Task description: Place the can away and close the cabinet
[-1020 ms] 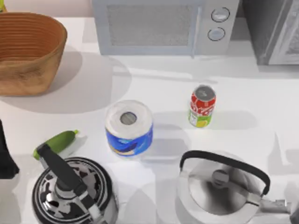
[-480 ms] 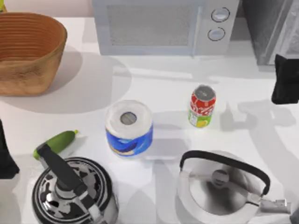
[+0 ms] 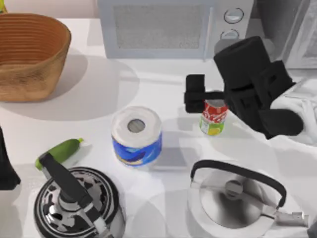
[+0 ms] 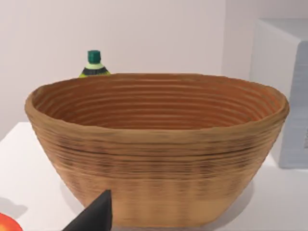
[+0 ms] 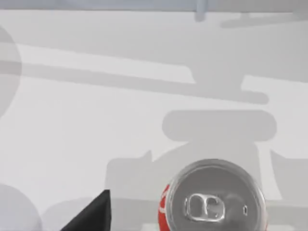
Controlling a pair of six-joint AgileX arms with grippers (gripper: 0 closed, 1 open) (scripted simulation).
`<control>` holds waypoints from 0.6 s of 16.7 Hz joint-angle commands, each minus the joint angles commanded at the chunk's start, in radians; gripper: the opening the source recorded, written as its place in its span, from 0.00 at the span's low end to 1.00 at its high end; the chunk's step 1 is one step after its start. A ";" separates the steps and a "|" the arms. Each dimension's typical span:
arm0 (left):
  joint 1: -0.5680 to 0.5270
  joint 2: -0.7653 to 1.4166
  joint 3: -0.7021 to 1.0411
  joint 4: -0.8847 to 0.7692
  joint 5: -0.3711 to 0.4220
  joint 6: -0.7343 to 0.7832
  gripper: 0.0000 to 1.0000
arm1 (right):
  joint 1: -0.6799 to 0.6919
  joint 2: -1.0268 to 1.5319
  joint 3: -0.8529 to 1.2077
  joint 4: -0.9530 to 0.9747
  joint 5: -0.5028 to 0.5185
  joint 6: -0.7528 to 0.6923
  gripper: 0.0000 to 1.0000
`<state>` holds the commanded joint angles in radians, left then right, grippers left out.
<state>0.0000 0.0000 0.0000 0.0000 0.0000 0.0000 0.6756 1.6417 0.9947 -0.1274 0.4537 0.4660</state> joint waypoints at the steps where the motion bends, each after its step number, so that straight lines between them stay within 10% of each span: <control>1: 0.000 0.000 0.000 0.000 0.000 0.000 1.00 | 0.011 0.055 0.012 0.001 0.009 0.028 1.00; 10: 0.000 0.000 0.000 0.000 0.000 0.000 1.00 | 0.031 0.178 0.007 0.003 0.033 0.106 1.00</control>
<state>0.0000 0.0000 0.0000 0.0000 0.0000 0.0000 0.7067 1.8192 1.0021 -0.1242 0.4866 0.5721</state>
